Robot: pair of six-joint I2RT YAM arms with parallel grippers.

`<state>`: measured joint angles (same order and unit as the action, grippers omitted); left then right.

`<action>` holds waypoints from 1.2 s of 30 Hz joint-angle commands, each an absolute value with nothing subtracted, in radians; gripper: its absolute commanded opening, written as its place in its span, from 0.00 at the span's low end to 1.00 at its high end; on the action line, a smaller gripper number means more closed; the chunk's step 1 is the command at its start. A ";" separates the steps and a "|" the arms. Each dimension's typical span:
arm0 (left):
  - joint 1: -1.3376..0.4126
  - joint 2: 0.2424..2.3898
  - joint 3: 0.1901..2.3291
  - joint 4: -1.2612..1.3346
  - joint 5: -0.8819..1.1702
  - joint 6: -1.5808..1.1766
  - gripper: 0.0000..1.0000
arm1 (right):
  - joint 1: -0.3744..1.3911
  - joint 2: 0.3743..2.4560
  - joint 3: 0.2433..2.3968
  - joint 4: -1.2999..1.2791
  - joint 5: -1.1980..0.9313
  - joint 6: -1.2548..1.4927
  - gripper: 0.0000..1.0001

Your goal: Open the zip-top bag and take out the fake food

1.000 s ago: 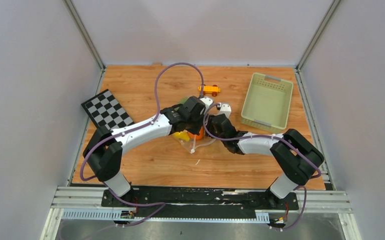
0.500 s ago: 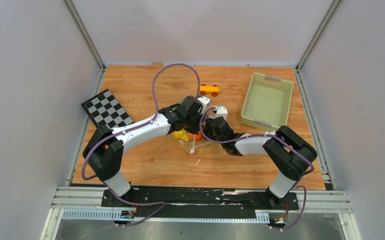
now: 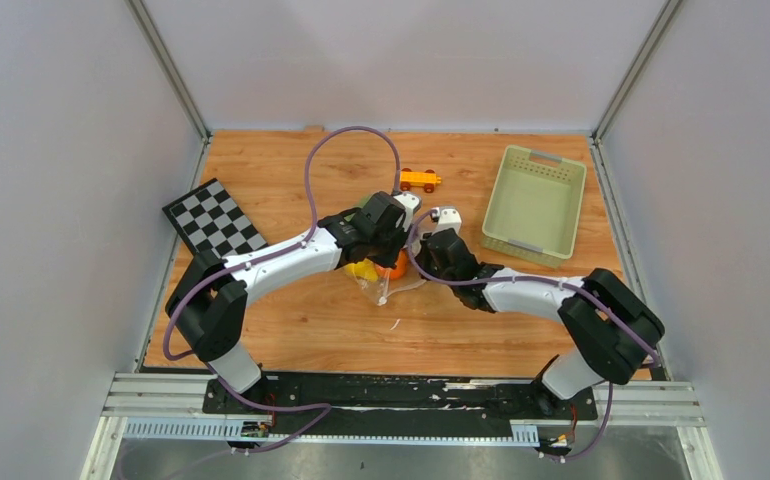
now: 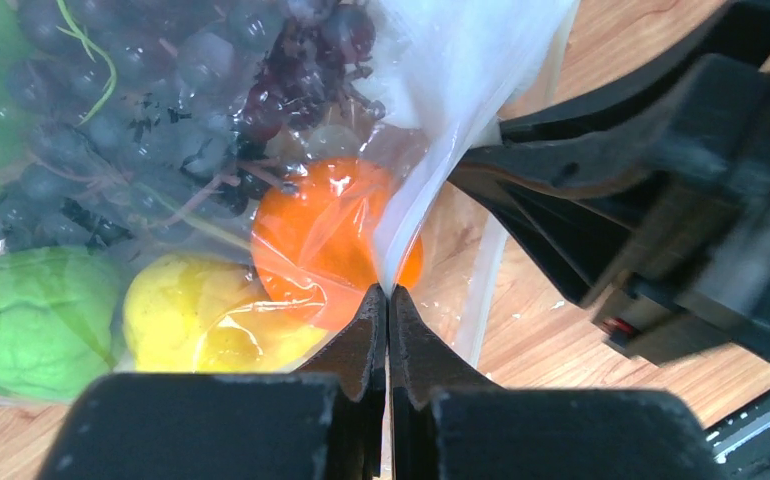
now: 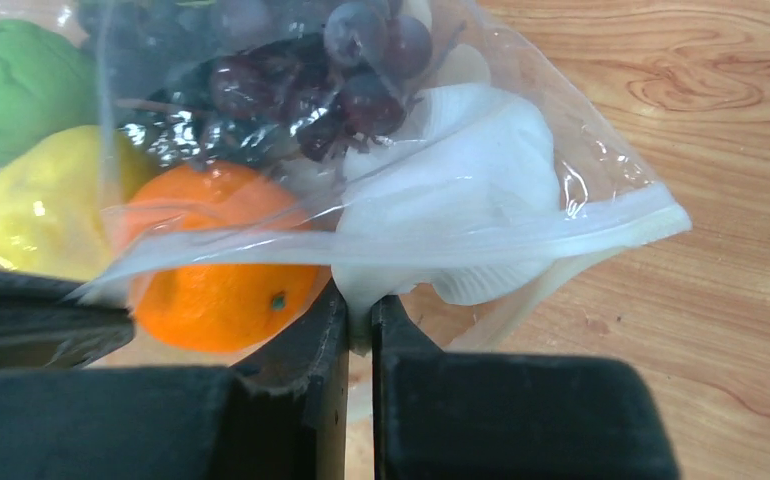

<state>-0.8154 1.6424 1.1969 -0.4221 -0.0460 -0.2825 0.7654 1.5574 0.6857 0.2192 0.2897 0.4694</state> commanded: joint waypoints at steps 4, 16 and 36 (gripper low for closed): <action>-0.809 1.643 1.210 -0.414 -0.083 -0.267 0.00 | 0.767 1.425 0.743 0.035 0.158 0.482 0.00; -0.809 1.623 1.213 -0.428 -0.129 -0.252 0.00 | 0.765 1.382 0.799 -0.230 0.016 0.425 0.00; -0.809 1.617 1.223 -0.442 -0.121 -0.252 0.00 | 0.369 1.120 1.099 -0.734 -0.018 0.122 0.00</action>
